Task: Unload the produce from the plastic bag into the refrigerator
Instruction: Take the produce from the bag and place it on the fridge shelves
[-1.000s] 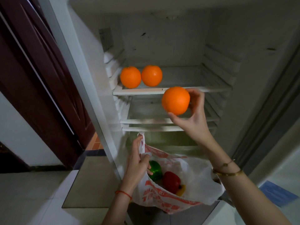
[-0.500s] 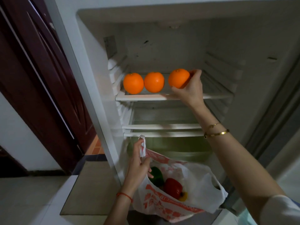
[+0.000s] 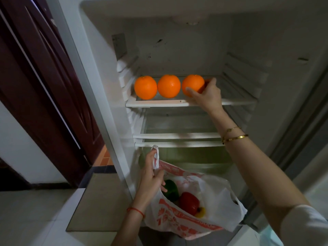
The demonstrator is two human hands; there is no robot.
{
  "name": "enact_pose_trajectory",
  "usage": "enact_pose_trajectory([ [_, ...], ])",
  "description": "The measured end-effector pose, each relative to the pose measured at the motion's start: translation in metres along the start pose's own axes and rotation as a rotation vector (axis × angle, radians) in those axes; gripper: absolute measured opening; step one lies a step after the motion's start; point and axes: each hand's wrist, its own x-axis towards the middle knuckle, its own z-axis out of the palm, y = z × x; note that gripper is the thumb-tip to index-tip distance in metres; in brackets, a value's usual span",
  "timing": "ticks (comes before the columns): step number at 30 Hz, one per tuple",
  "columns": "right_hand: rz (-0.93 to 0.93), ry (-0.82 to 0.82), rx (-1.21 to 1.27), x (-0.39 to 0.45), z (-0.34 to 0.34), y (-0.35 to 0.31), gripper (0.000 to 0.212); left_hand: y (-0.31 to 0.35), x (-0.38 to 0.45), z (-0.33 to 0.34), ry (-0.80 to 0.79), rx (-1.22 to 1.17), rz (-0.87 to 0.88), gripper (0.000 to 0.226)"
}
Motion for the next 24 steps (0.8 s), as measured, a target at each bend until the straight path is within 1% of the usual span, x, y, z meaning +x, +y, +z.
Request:
enact_pose_trajectory([
  [5, 0.011, -0.047, 0.004, -0.002, 0.000, -0.003, 0.079, 0.000, 0.000, 0.002, -0.003, 0.003, 0.000, 0.057],
  [6, 0.004, -0.037, 0.035, -0.005, -0.002, -0.004, 0.079, 0.000, -0.001, 0.002, -0.003, 0.006, 0.002, 0.057],
  [8, -0.064, 0.060, 0.102, -0.017, -0.007, -0.003, 0.076, -0.002, 0.000, 0.002, -0.004, 0.007, -0.005, 0.057],
  [10, -0.197, 0.190, 0.170, -0.039, -0.014, 0.001, 0.058, -0.005, 0.000, 0.002, -0.011, -0.006, -0.027, 0.059],
  [11, -0.265, 0.219, 0.212, -0.054, -0.017, 0.004, 0.045, -0.006, -0.001, 0.002, -0.013, -0.014, -0.035, 0.061],
  [12, -0.320, 0.198, 0.243, -0.069, -0.018, 0.011, 0.032, -0.007, -0.002, 0.002, -0.014, -0.016, -0.038, 0.062],
  [13, -0.355, 0.127, 0.250, -0.085, -0.017, 0.020, 0.023, -0.007, -0.004, 0.002, -0.013, -0.014, -0.036, 0.063],
  [15, -0.358, -0.141, 0.182, -0.118, -0.010, 0.046, 0.016, -0.007, -0.007, 0.003, -0.010, -0.005, -0.023, 0.063],
  [17, -0.301, -0.436, 0.064, -0.148, 0.004, 0.075, 0.010, -0.009, -0.011, 0.003, -0.015, 0.000, -0.009, 0.061],
  [20, -0.235, -0.754, -0.176, -0.184, 0.026, 0.123, 0.004, -0.011, -0.017, 0.004, -0.038, 0.021, 0.012, 0.060],
  [22, -0.196, -0.945, -0.360, -0.205, 0.038, 0.150, 0.010, -0.011, -0.022, 0.004, -0.053, 0.022, 0.029, 0.061],
  [24, -0.140, -1.068, -0.462, -0.224, 0.049, 0.171, 0.018, -0.012, -0.027, 0.003, -0.068, 0.014, 0.039, 0.065],
])
